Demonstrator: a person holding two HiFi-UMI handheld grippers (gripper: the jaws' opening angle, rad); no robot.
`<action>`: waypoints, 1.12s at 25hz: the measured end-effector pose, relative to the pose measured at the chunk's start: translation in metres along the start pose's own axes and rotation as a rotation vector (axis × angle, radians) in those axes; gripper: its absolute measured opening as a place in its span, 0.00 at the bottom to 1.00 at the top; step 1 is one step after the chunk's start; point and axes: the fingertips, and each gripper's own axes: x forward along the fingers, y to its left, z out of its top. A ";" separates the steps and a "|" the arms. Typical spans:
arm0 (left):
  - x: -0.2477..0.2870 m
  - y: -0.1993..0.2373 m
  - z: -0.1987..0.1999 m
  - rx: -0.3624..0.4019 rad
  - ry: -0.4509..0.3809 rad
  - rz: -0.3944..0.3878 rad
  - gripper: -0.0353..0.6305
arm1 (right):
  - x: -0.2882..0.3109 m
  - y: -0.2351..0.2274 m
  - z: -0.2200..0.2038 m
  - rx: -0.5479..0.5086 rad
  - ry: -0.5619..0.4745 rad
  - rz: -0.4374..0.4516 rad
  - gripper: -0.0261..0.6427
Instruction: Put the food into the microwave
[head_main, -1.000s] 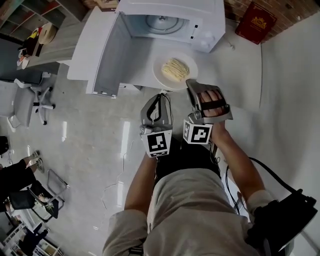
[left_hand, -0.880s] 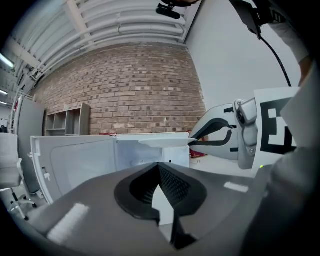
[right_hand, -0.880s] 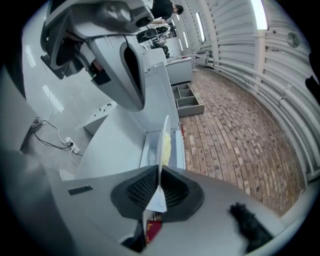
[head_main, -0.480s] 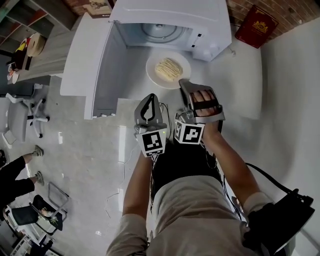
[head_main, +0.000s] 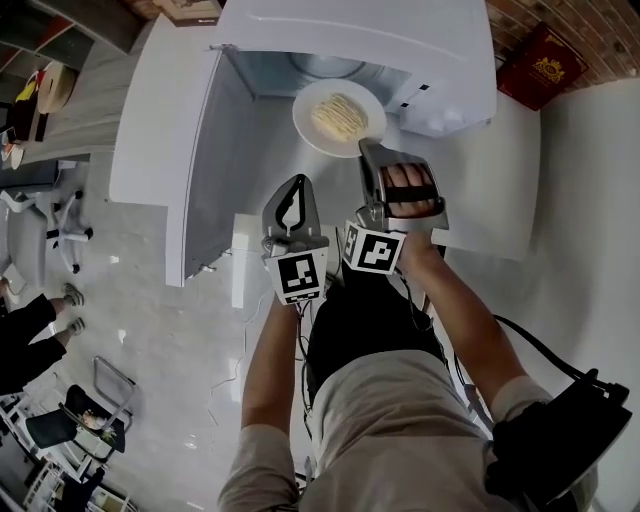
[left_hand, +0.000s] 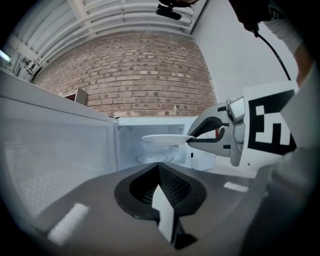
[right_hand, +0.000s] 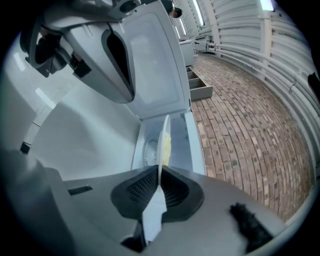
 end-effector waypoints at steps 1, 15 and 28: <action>0.006 0.002 -0.003 0.001 0.004 -0.010 0.06 | 0.009 -0.001 0.000 0.001 0.003 -0.002 0.07; 0.066 0.037 -0.023 0.019 0.050 -0.025 0.06 | 0.100 0.012 0.002 0.034 0.043 0.071 0.07; 0.091 0.047 -0.039 -0.010 0.069 -0.034 0.06 | 0.154 0.006 0.002 -0.008 0.066 0.089 0.07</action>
